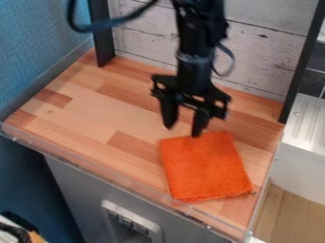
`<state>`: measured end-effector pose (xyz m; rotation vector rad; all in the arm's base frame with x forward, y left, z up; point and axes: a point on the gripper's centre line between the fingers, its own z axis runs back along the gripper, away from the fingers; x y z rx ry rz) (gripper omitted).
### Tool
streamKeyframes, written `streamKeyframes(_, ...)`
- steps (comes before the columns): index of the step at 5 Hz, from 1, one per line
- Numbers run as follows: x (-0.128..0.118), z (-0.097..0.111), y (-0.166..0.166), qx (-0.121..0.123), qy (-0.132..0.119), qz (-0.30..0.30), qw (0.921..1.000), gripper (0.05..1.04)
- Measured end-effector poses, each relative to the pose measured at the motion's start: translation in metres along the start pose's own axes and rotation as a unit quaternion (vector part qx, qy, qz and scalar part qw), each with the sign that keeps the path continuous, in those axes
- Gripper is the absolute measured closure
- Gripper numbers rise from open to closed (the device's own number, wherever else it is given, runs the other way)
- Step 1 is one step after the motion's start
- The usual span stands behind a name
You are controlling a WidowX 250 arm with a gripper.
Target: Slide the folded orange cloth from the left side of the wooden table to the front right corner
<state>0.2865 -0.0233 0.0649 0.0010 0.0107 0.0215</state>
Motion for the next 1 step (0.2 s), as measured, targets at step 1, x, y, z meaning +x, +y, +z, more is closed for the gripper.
streamKeyframes(1,0.0014,0.0193,0.0289,-0.007,-0.003,-0.002,1.0000,0.100)
